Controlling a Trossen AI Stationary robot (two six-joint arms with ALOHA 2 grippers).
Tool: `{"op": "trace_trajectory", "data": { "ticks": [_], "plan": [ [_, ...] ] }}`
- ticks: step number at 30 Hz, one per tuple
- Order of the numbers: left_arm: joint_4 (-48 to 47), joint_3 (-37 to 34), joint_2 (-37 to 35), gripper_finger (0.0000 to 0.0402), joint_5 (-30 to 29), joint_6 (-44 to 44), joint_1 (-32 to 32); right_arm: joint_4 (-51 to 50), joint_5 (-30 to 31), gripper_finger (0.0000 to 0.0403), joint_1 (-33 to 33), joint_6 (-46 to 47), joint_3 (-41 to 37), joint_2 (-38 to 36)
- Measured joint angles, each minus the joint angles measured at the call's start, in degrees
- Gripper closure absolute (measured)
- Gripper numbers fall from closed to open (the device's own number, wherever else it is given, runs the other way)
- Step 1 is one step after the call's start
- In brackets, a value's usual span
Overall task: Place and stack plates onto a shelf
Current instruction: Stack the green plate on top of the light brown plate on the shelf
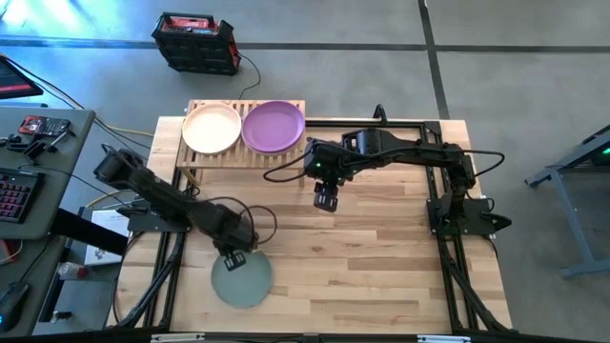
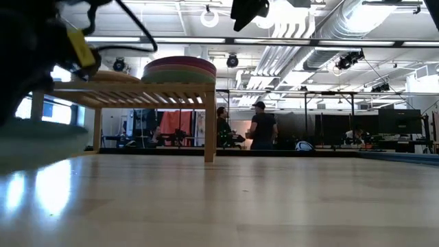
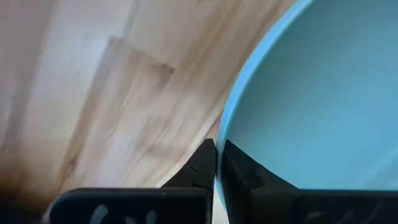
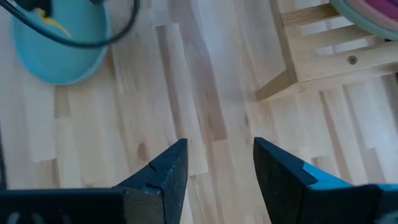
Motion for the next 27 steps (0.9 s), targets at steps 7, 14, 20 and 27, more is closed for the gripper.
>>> {"op": "trace_trajectory", "data": {
  "ticks": [7,14,20,27],
  "plan": [
    [-9.4,3.4,-9.7,0.0400,-1.6,-5.6,2.0,0.0,4.0,0.0245,0.0,-0.2,0.0,0.0],
    [-22.2,8.3,-18.9,0.0400,-6.2,-13.6,4.9,0.0,5.0,0.0245,-2.1,-0.2,0.0,0.0],
    [-34.0,14.7,-24.1,0.0400,-11.0,-20.5,8.6,0.1,5.0,0.0245,-5.0,-3.2,0.0,0.0],
    [-36.6,20.8,-29.1,0.0400,-14.7,-25.9,16.4,0.4,4.9,0.0245,-8.2,-9.5,0.0,0.0]
  ]
}}
